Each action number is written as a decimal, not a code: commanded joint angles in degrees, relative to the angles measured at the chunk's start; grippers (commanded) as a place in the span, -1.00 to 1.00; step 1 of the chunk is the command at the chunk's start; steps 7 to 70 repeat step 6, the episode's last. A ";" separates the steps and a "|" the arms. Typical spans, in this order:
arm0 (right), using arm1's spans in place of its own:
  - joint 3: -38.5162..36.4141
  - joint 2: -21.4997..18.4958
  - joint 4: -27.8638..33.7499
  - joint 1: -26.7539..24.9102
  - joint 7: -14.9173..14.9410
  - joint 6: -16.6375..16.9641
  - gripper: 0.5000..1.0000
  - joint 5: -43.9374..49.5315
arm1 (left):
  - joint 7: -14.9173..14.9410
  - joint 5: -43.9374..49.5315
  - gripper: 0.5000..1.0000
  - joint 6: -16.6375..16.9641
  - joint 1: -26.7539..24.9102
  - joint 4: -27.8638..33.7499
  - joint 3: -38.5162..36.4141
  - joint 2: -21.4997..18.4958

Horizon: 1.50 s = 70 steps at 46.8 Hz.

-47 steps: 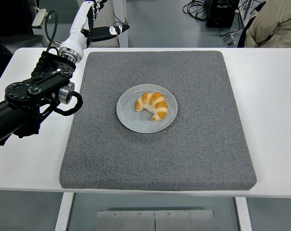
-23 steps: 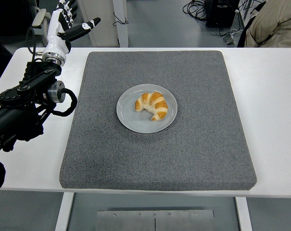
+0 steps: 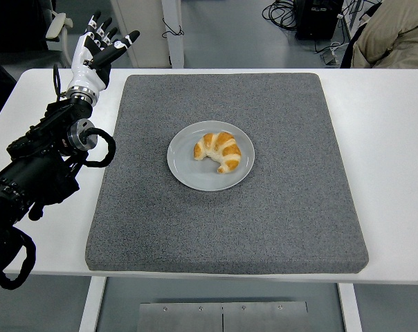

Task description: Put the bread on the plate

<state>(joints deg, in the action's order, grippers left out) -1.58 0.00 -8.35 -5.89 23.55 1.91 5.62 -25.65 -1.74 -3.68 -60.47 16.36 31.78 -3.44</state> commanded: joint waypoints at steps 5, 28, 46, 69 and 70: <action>0.00 0.00 0.00 0.00 0.00 0.03 1.00 0.00 | 1.31 0.51 0.92 -0.01 0.00 -0.02 0.48 -0.08; 0.09 0.00 0.00 0.00 0.00 0.03 1.00 0.00 | 1.39 0.60 0.92 -0.01 0.00 -0.10 0.48 -0.16; 0.09 0.00 0.00 0.00 0.00 0.03 1.00 0.00 | 1.39 0.60 0.92 -0.01 0.00 -0.10 0.48 -0.16; 0.09 0.00 0.00 0.00 0.00 0.03 1.00 0.00 | 1.39 0.60 0.92 -0.01 0.00 -0.10 0.48 -0.16; 0.09 0.00 0.00 0.00 0.00 0.03 1.00 0.00 | 1.39 0.60 0.92 -0.01 0.00 -0.10 0.48 -0.16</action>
